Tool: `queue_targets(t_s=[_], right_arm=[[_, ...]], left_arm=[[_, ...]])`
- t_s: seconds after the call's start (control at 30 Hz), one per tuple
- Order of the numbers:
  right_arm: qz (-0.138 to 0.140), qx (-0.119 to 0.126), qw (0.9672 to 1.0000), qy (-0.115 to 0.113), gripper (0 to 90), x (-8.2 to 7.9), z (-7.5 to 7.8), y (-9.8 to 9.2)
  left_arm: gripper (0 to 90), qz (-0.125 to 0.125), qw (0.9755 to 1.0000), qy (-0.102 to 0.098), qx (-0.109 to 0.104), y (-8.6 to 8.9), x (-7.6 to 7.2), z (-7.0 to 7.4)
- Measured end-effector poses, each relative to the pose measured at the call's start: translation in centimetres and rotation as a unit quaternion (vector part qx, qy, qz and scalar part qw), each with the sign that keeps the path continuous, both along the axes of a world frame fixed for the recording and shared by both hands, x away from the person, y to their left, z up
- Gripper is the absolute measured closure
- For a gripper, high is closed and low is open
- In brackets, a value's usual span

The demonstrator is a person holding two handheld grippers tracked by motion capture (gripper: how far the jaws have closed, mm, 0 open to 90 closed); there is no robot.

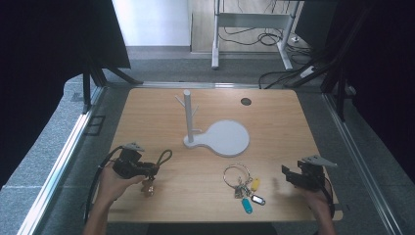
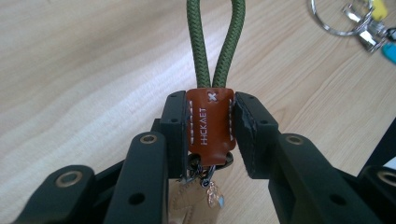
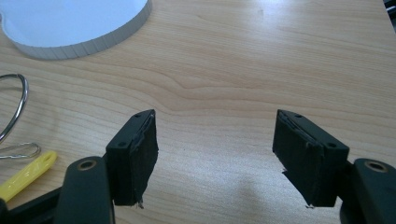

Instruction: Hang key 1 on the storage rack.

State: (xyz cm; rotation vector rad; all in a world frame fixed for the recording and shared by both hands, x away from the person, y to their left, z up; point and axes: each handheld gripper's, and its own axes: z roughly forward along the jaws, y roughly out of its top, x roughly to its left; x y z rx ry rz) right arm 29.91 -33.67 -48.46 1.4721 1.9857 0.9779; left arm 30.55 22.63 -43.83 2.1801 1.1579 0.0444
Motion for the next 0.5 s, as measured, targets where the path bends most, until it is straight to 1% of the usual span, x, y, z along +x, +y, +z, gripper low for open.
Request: queue_targets(t_s=[0.07,0.2,0.3,0.4,0.5], right_arm=[[-0.001,0.000,1.0000,0.003,31.3,0.0,0.0,0.0],[-0.002,-0.001,1.0000,0.006,31.4,0.1,-0.1,0.0],[-0.002,-0.002,1.0000,0.007,31.4,0.1,-0.1,0.0],[-0.004,-0.001,1.0000,0.009,31.4,0.1,-0.2,0.0],[-0.004,-0.001,0.9999,0.011,31.4,0.2,-0.3,0.0]], left_arm=[[66.9,0.002,1.0000,-0.005,-0.005,0.2,0.3,0.4],[67.0,0.005,0.9999,-0.009,-0.003,0.5,0.7,0.8],[66.9,0.005,0.9999,-0.013,-0.007,0.7,1.0,1.1],[67.0,0.000,0.9997,-0.014,-0.021,1.0,1.2,1.4],[67.0,0.001,0.9996,-0.017,-0.022,1.1,1.4,1.6]])
